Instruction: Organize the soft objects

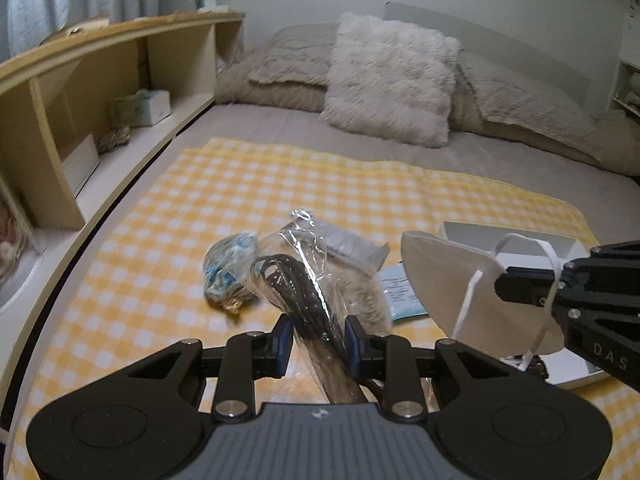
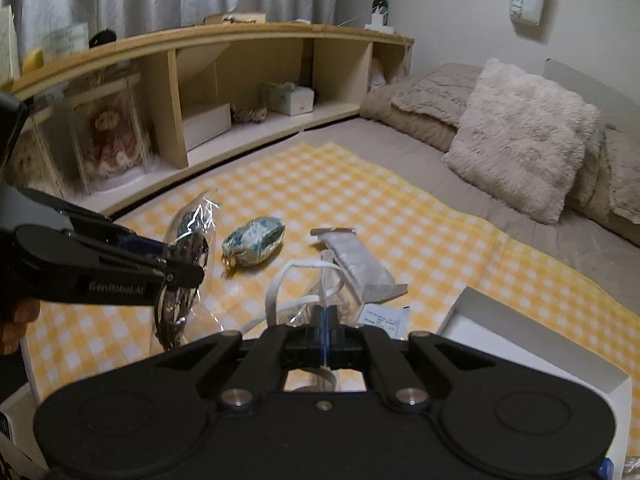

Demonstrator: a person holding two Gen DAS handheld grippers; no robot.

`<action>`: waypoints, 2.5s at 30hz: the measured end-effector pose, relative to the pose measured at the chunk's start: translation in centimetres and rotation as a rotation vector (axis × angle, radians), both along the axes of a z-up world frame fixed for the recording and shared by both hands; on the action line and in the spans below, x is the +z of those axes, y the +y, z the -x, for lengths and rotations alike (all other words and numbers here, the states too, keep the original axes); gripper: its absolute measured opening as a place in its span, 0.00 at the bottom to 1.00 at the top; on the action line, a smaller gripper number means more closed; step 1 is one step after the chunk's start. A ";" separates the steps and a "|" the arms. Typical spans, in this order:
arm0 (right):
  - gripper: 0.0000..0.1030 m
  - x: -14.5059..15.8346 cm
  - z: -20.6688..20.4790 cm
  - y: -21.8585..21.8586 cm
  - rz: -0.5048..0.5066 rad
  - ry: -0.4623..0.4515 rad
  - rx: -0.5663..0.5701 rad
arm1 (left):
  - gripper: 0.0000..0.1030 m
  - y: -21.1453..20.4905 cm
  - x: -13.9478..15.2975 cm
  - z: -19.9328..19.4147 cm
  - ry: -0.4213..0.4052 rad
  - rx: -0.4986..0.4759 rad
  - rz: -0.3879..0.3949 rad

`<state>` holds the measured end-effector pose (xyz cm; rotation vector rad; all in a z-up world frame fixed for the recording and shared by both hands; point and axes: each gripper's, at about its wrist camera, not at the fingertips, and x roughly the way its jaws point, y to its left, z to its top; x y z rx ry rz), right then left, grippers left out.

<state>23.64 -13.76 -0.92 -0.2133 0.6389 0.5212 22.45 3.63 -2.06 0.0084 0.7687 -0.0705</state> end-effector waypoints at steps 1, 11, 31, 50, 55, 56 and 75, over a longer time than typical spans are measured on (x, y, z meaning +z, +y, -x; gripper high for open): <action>0.00 0.2 0.1 -0.2 -0.008 -0.003 -0.004 | 0.28 -0.4 0.2 0.1 -0.007 -0.010 -0.003; 0.00 2.0 1.6 -2.9 -0.068 -0.051 -0.050 | 0.28 -3.9 1.1 0.3 -0.046 -0.095 0.002; 0.00 1.9 1.6 -15.2 -0.098 -0.067 -0.331 | 0.28 -13.0 0.4 -2.2 -0.055 -0.276 0.054; 0.00 -3.6 -1.9 -19.6 0.036 0.040 -0.445 | 0.28 -18.2 -2.8 -6.8 -0.009 -0.335 0.058; 0.02 -6.8 -4.1 -17.8 -0.009 0.214 -0.341 | 0.29 -17.4 -3.4 -8.6 0.007 -0.283 0.080; 0.06 -7.1 -4.3 -17.5 -0.015 0.240 -0.327 | 0.29 -17.3 -3.5 -8.8 0.010 -0.280 0.084; 0.61 -4.9 -2.2 -24.9 -0.212 0.222 -0.636 | 0.29 -23.0 -8.2 -9.5 0.217 -0.511 0.255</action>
